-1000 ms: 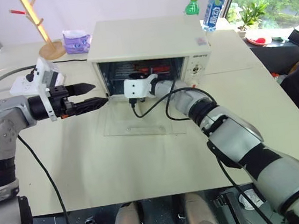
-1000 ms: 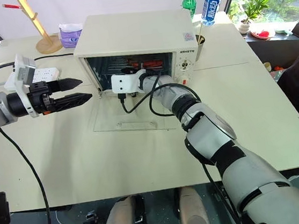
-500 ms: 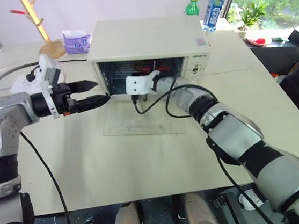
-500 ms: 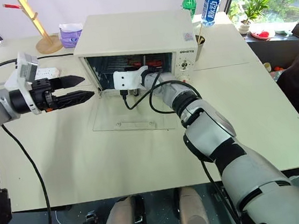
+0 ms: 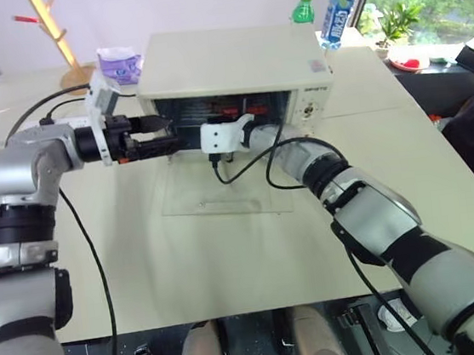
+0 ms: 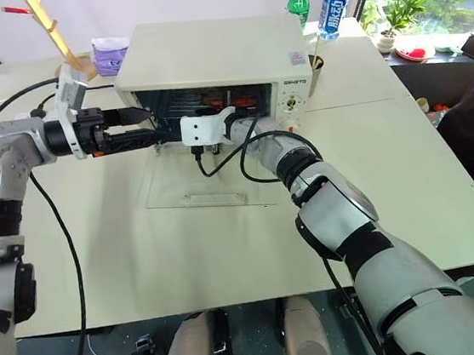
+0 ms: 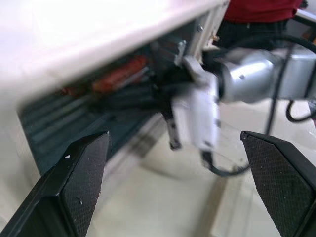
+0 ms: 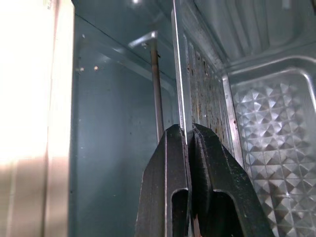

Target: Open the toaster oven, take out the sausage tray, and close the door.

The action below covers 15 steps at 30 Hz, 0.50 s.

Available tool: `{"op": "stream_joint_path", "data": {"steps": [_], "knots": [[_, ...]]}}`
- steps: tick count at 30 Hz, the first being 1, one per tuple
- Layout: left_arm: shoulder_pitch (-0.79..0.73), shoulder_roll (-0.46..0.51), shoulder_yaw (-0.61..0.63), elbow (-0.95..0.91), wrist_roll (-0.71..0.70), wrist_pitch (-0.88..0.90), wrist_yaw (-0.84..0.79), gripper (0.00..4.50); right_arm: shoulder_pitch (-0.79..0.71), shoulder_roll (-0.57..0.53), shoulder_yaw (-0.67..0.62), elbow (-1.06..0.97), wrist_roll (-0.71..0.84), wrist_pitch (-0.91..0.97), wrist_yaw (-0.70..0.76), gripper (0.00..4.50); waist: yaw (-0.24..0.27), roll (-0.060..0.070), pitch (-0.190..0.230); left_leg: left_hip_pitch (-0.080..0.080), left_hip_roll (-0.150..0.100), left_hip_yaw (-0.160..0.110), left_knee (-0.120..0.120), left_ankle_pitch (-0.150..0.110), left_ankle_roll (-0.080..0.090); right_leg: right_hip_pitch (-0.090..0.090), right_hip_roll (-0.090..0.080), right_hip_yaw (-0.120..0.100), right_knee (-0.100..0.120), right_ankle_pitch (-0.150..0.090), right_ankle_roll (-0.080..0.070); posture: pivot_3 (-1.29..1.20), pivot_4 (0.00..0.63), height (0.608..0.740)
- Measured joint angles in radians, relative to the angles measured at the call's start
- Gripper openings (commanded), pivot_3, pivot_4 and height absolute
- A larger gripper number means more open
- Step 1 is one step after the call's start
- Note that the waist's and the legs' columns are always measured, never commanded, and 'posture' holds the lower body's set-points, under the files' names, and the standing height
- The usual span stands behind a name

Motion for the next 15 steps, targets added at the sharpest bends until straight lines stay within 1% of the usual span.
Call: {"op": "stream_joint_path", "data": {"steps": [6, 11, 15], "knots": [[-0.108, -0.038, -0.016, 0.225, 0.084, -0.114, -0.075, 4.5, 0.122, -0.038, -0.002, -0.236, -0.002, 0.044, 0.057, 0.02, -0.008, 0.0, 0.0, 0.0, 0.0, -0.001, 0.001, 0.0, 0.001, 0.0, 0.0, 0.0, 0.002, 0.0, 0.0, 0.0, 0.15, 0.722], [-0.153, -0.056, -0.016, 0.329, 0.138, -0.185, -0.111, 4.5, 0.226, -0.07, -0.004, -0.456, -0.008, 0.114, 0.119, 0.02, -0.011, 0.0, 0.0, 0.0, 0.0, -0.001, 0.001, -0.001, 0.001, 0.0, 0.0, 0.0, 0.002, 0.0, 0.0, 0.0, 0.15, 0.722], [-0.161, -0.069, -0.015, 0.358, 0.16, -0.205, -0.132, 4.5, 0.304, -0.098, -0.007, -0.606, -0.023, 0.158, 0.149, 0.02, -0.006, 0.0, 0.0, 0.0, 0.0, -0.001, 0.001, -0.001, 0.002, 0.0, 0.0, 0.0, 0.002, 0.0, 0.0, 0.0, 0.15, 0.722]]}}
